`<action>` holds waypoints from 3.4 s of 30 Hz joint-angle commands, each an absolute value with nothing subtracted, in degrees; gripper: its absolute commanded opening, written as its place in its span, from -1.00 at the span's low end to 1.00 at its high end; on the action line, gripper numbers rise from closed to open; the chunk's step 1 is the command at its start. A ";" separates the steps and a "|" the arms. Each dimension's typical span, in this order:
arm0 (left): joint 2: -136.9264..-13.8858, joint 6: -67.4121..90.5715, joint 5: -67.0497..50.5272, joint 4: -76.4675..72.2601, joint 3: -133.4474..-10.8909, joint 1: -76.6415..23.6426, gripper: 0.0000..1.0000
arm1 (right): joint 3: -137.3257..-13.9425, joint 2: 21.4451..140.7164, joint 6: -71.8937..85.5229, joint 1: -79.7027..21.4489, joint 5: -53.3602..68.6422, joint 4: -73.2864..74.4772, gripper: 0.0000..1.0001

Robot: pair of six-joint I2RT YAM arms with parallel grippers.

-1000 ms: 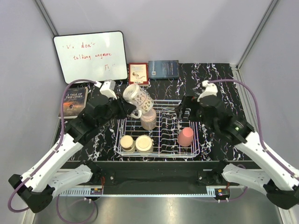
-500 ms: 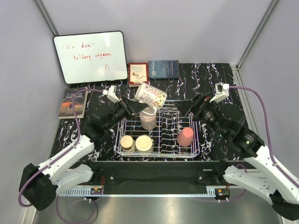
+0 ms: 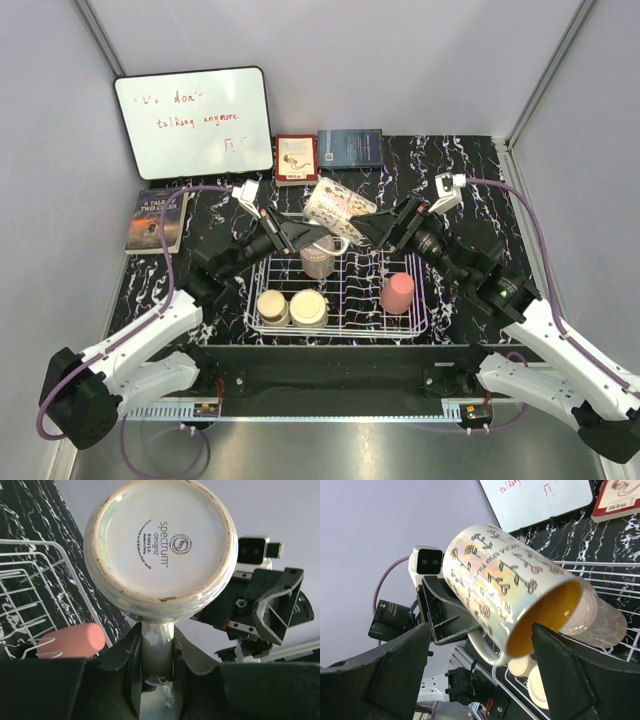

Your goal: Unload the cups from the dish rack

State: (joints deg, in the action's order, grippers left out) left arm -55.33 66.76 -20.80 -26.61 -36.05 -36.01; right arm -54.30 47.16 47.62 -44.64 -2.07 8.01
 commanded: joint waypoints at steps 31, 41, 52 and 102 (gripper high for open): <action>-57.75 71.46 -31.47 -45.18 -38.41 -38.06 -1.00 | -52.64 52.91 46.85 -44.91 3.94 -7.38 -1.00; -57.22 63.19 -29.71 -28.48 -42.36 -37.79 -0.14 | -58.00 52.47 40.87 -44.91 2.11 3.06 -1.00; -60.03 63.90 -28.22 -26.81 -41.13 -36.74 0.57 | -60.46 50.45 38.33 -45.00 -2.08 8.25 -1.00; -55.37 48.87 -5.36 33.66 -48.69 -30.32 0.69 | -136.31 123.30 31.38 2.90 -21.45 61.70 -1.00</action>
